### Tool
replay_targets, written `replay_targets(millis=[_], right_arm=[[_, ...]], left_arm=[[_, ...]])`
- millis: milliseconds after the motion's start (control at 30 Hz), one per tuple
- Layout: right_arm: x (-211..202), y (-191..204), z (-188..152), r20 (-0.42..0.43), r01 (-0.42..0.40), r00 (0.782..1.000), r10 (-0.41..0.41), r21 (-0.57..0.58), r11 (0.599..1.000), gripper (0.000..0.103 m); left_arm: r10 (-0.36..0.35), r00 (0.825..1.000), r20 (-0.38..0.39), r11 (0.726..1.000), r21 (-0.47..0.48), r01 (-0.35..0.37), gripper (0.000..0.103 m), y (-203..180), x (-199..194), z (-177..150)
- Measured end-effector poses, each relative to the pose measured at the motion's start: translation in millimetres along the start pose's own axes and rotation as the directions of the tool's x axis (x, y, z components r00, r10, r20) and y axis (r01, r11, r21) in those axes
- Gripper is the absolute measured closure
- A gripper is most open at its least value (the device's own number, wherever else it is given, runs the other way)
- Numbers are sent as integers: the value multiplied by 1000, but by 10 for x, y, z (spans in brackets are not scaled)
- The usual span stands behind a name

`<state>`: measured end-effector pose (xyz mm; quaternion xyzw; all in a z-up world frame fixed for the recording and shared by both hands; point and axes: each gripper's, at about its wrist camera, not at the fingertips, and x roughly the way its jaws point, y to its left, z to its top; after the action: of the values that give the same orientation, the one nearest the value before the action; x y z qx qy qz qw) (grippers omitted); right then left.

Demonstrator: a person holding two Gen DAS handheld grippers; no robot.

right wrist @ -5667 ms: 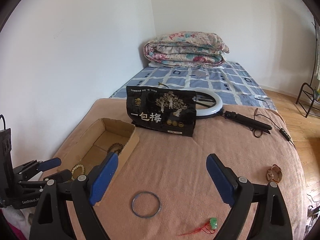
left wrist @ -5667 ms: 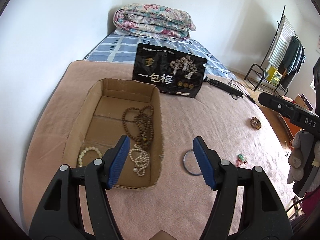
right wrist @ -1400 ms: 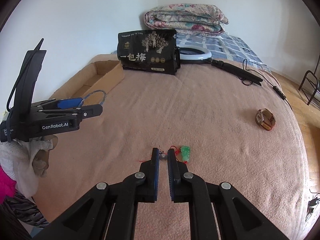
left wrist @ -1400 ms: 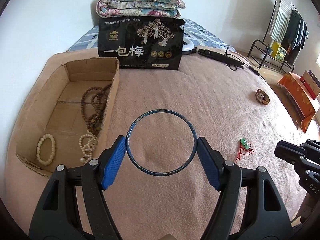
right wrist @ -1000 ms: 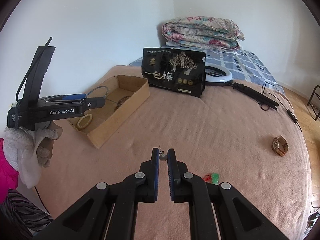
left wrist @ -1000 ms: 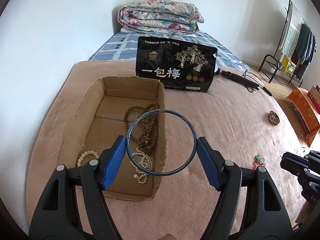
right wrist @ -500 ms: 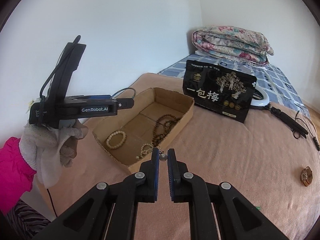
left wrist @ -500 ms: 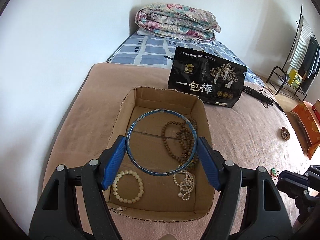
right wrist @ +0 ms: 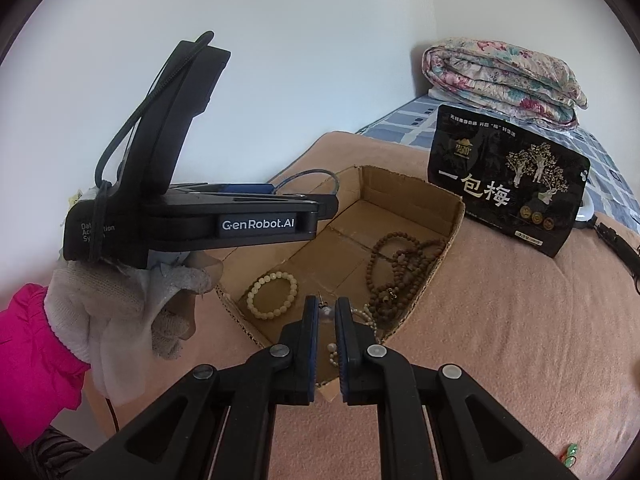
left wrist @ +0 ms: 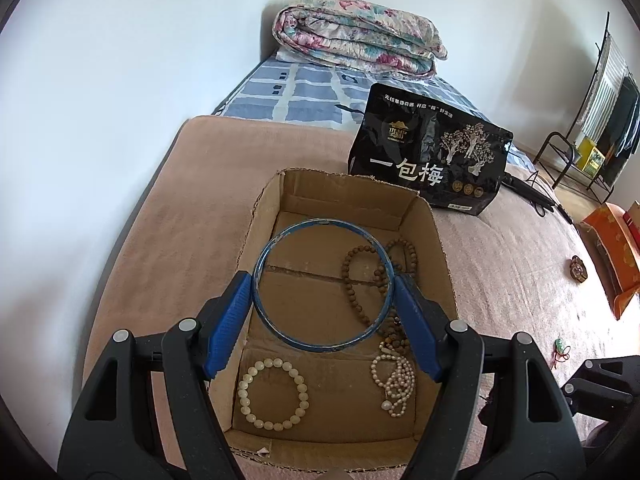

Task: Organize jewelry
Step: 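Open the left tool over the box while the right tool releases the stud inside, then move the left tool to the jade pendant while the right tool approaches the red watch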

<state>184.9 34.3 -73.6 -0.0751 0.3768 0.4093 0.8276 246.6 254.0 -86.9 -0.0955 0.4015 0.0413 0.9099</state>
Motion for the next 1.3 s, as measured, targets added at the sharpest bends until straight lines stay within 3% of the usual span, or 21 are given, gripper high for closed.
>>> replay_targets(millis=[233,300,367,533,1300], right_arm=[[204,-17,34,-16,-3,1000,4,23,1000,96],[233,-28,32,-21,-6,1000,6,34,999,82],[229,-42,22,-14,9,1000,-8,39,999,60],[176,-67,8,-1,38,999,-38,34,999,38],[-343,-207,-113,39,87,995,-88,35,996,37]], left_arm=[[-2,1000,-6,1000,-6,2,29,31,69,17],[-2,1000,-11,1000,-13,2,29,41,76,20],[-8,1000,-29,1000,-29,7,27,64,112,35],[-10,999,-47,998,-63,7,25,115,142,47],[4,999,34,998,-55,-2,25,-150,-275,73]])
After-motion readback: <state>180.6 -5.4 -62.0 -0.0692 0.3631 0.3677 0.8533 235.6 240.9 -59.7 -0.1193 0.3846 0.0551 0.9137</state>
